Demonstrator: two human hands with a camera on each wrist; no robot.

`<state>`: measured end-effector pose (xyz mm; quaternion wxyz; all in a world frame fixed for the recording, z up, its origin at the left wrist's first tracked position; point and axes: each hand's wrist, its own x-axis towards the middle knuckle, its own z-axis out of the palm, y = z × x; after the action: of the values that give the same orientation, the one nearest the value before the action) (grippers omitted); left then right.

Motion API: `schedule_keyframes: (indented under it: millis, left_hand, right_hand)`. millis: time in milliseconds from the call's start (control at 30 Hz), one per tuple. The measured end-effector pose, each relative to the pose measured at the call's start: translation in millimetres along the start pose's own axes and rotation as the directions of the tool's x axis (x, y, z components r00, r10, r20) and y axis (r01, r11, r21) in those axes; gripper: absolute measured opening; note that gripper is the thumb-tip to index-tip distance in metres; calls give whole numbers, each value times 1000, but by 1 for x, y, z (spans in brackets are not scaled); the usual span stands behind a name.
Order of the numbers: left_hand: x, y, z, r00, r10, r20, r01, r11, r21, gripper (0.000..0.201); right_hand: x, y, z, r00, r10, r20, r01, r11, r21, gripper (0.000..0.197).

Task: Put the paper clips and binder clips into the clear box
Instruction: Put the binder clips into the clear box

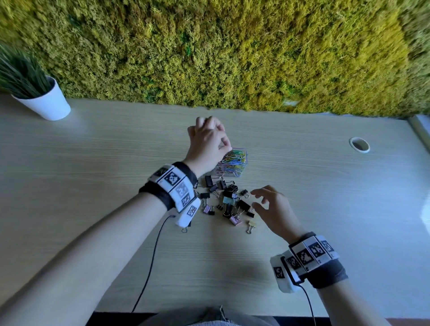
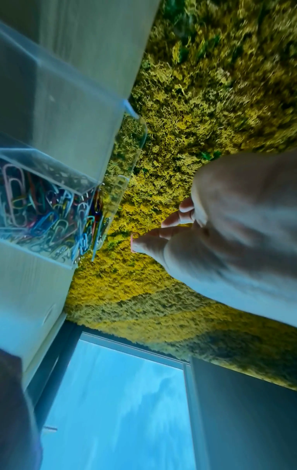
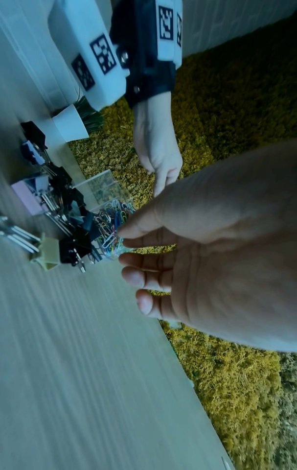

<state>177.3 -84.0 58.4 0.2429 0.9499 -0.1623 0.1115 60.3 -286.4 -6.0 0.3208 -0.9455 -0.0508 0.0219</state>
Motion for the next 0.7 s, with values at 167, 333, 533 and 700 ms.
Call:
schedule_keyframes:
  millis: [167, 333, 533, 700]
  left_hand:
    - [16, 6, 17, 997, 16, 80, -19, 999, 41, 17]
    - [16, 5, 20, 997, 19, 72, -22, 999, 36, 14]
    - [-13, -16, 1, 985, 51, -165, -62, 996, -58, 14]
    - [-63, -54, -2, 978, 25, -208, -43, 996, -79, 12]
  right_hand:
    - [-1, 3, -1, 1000, 20, -15, -20, 1000, 21, 28]
    - [-1, 4, 1, 1000, 9, -13, -9, 1000, 13, 30]
    - [-1, -5, 16, 976, -151, 157, 169, 980, -104, 43]
    - [-4, -15, 33, 917, -258, 303, 278, 960, -24, 43]
